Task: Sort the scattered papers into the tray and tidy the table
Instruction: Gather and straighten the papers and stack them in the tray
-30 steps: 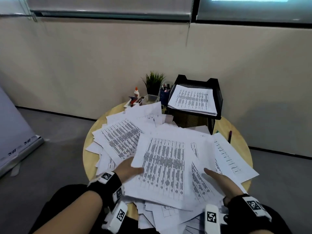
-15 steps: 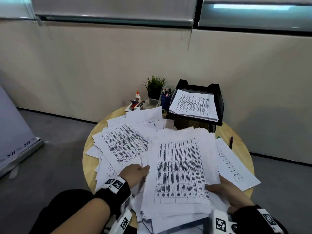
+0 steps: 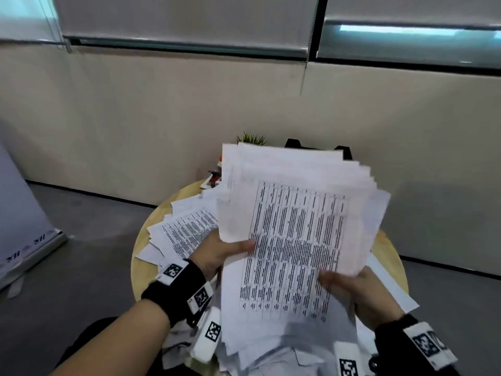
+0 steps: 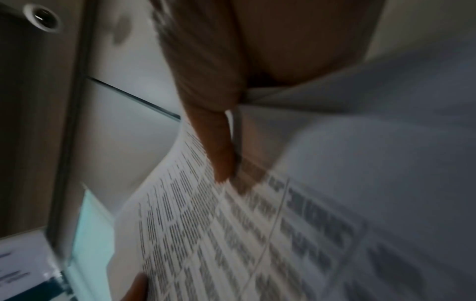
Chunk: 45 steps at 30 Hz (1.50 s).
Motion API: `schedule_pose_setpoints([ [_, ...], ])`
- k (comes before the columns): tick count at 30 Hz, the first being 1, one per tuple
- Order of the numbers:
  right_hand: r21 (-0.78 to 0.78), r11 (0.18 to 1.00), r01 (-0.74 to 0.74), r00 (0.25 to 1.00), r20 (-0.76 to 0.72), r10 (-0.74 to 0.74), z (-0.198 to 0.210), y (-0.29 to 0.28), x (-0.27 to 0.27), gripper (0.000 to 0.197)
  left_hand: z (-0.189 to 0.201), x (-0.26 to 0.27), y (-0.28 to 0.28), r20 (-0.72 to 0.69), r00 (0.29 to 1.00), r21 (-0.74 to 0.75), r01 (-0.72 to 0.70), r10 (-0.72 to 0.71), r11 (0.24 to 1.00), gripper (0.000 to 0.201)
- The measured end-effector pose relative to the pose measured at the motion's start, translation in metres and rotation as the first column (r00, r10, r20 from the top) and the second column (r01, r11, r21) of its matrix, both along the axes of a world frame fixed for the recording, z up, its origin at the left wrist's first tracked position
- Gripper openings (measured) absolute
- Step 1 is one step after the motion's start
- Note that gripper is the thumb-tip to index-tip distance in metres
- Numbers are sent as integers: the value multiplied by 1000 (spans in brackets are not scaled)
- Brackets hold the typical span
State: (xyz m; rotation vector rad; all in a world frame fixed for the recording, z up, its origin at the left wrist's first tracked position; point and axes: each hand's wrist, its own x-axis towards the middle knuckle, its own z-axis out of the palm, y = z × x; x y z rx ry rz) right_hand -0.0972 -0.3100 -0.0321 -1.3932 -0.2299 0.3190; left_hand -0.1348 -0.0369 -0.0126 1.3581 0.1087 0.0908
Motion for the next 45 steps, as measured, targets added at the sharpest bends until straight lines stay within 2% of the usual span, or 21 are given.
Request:
schedule_pose_setpoints([
  [1,49,998,39,998,43,-41,9,2,4,83,10,2,-3,43,999,18,-30,29,999,30],
  [2,85,994,71,993,85,-78,19,4,6,79,20,6,-5,87,995,27,-52,49,998,28],
  [5,138,983,123,973,178,-147,44,7,10,42,41,14,-7,208,974,55,-102,89,993,39],
  [6,138,982,126,967,202,-152,47,8,10,36,43,16,-6,233,969,50,-101,87,994,42],
  [8,128,987,97,968,221,-124,43,9,10,45,42,18,-6,224,971,68,-101,83,993,52],
  [10,102,989,106,971,204,-125,29,10,12,68,31,19,-6,193,980,91,-75,56,993,48],
  [11,97,988,120,974,183,-136,22,11,13,72,25,18,-8,158,987,94,-54,39,994,45],
  [13,86,989,123,979,151,-135,14,15,12,70,9,20,-9,87,996,84,-34,26,996,53],
  [16,74,985,155,976,141,-164,16,22,11,52,2,25,-13,41,996,40,-81,79,996,91],
  [17,82,982,171,971,155,-182,20,23,11,51,6,26,-14,54,995,31,-91,89,995,92],
  [20,147,972,183,945,244,-216,35,24,17,61,27,26,-16,174,983,33,-63,57,997,61],
  [23,145,976,162,933,299,-199,40,21,22,60,37,25,-13,230,973,34,-38,29,999,61],
  [25,109,981,163,941,280,-187,35,19,22,60,29,25,-8,172,985,46,-27,19,999,47],
  [27,45,988,146,954,258,-152,25,21,18,47,16,23,-6,126,992,51,-24,17,998,34],
  [30,-22,985,173,965,204,-165,12,27,15,52,2,21,-11,79,996,63,-35,30,997,22],
  [31,-21,982,189,964,195,-182,11,29,14,54,2,21,-13,78,996,50,-57,53,997,21],
  [33,-6,975,221,953,214,-214,17,30,16,58,7,22,-17,99,990,28,-104,101,994,37],
  [36,65,970,233,938,250,-241,29,27,17,39,13,26,-16,153,980,15,-129,125,992,55],
  [38,18,974,226,946,235,-224,24,26,16,34,1,25,-16,109,986,27,-127,123,992,52],
  [42,-156,960,234,972,59,-228,-21,28,12,26,-45,14,-25,-139,978,91,-144,155,985,44],
  [45,-202,941,273,961,14,-276,-34,34,9,22,-56,15,-30,-169,968,103,-170,186,980,30],
])
